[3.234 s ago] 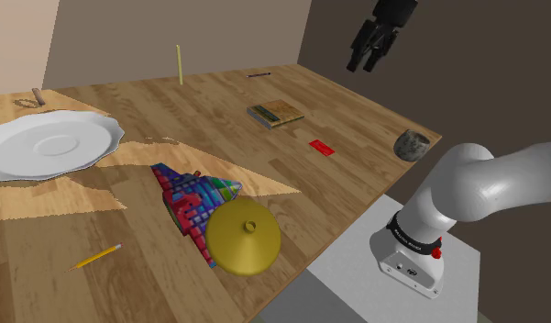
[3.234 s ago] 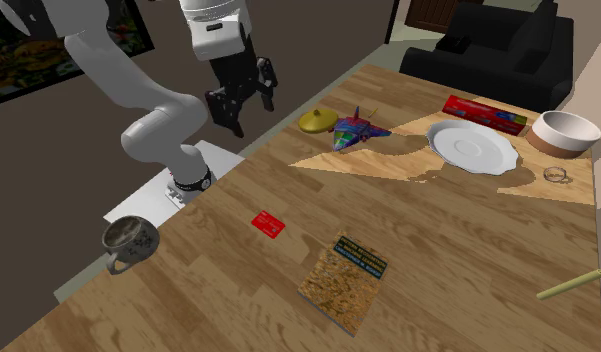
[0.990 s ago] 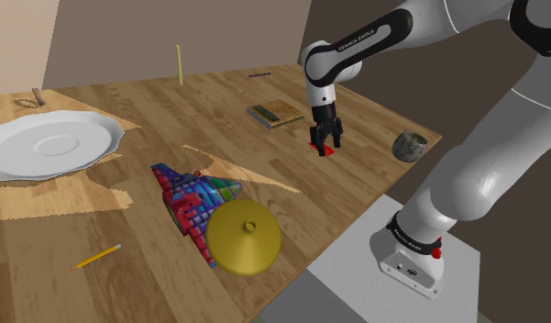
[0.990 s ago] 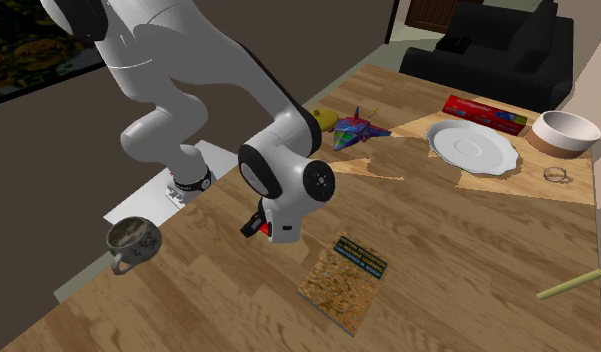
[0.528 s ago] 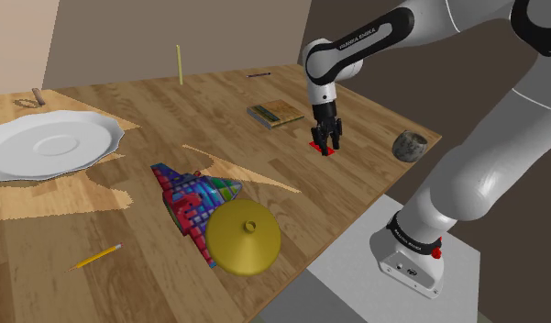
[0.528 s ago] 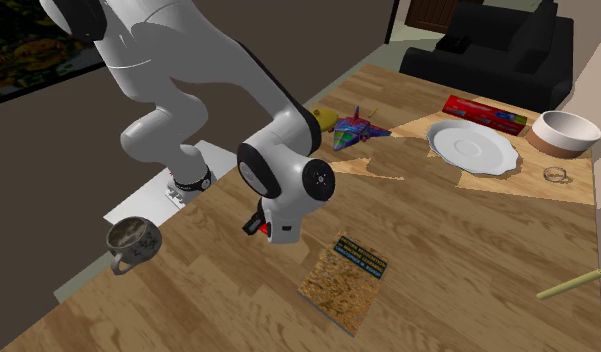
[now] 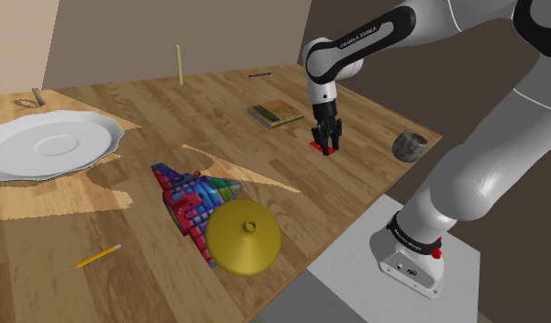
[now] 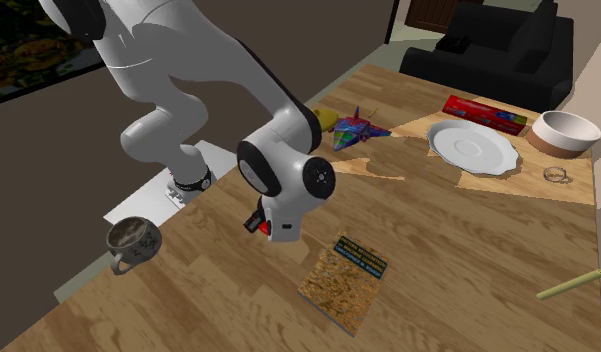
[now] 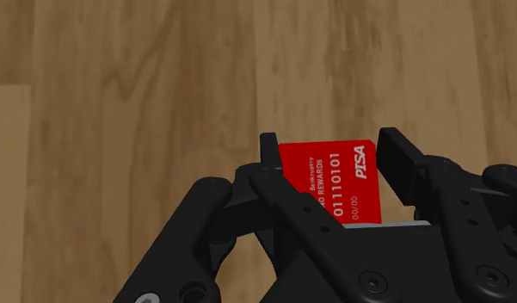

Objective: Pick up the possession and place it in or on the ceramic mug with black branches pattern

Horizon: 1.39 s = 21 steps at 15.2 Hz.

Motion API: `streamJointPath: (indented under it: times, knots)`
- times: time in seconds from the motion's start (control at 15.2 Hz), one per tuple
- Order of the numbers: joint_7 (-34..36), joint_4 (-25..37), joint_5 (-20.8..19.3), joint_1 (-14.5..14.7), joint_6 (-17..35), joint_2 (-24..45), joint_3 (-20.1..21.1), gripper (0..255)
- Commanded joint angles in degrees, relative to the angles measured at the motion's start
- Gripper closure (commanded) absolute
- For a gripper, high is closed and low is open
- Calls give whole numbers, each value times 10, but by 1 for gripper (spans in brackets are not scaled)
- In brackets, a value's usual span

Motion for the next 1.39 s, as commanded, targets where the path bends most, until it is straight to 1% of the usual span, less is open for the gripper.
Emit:
streamJointPath:
  times: [0.0, 1.32]
  knots:
    - [0, 4, 1, 1, -14, -7, 1, 255]
    - [4, 93, -2, 1, -172, -76, 3, 255]
